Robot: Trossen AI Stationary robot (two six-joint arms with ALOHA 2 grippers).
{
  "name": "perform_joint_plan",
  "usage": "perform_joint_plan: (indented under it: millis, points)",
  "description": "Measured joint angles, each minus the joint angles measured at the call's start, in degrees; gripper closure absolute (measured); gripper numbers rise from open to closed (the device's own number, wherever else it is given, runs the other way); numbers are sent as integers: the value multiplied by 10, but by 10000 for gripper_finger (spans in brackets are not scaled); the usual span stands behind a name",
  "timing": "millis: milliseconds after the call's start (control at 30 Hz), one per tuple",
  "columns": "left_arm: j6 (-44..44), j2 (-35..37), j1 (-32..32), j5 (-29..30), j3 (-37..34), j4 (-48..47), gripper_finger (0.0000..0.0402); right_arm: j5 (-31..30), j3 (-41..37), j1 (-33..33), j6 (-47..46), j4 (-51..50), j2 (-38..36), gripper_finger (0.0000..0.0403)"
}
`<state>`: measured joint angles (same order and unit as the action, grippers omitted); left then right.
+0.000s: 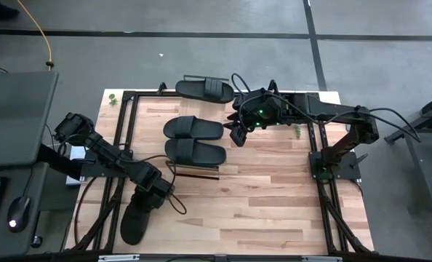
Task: Pick and place slides into the shelf
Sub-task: Put the slipper on the shelf
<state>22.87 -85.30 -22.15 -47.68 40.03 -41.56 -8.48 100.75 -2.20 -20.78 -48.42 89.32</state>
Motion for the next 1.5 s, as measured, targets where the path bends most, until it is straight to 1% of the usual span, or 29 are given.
perform_joint_plan:
  millis: [133, 267, 467, 600, 833, 967, 1100, 1333, 1500]
  points:
    - [21, 0, 0, -1, 0, 0, 388, 0, 0, 0, 2, 0, 0, 256]
    - [32, 0, 0, -13, 4, -2, 396, 0, 0, 0, 2, 0, 0, 256]
    - [44, 14, 0, -3, 40, -4, 390, 0, 0, 0, 2, 0, 0, 256]
    - [62, 29, 0, 11, 68, -4, 397, 1, 0, 0, 2, 0, 0, 256]
    - [115, 60, 0, 57, 104, -6, 392, -6, 0, 0, -2, -2, 0, 256]
    - [149, 86, 0, 76, 116, -7, 398, -7, 0, -4, -2, -3, 0, 256]
    - [188, 122, 0, 101, 125, -13, 394, -7, 0, -8, -2, -3, 0, 256]
    - [256, 187, 0, 154, 147, -25, 397, -13, 0, -19, -36, -7, 0, 256]
    - [291, 211, 0, 203, 180, -23, 394, -16, 0, -27, -45, 2, 0, 256]
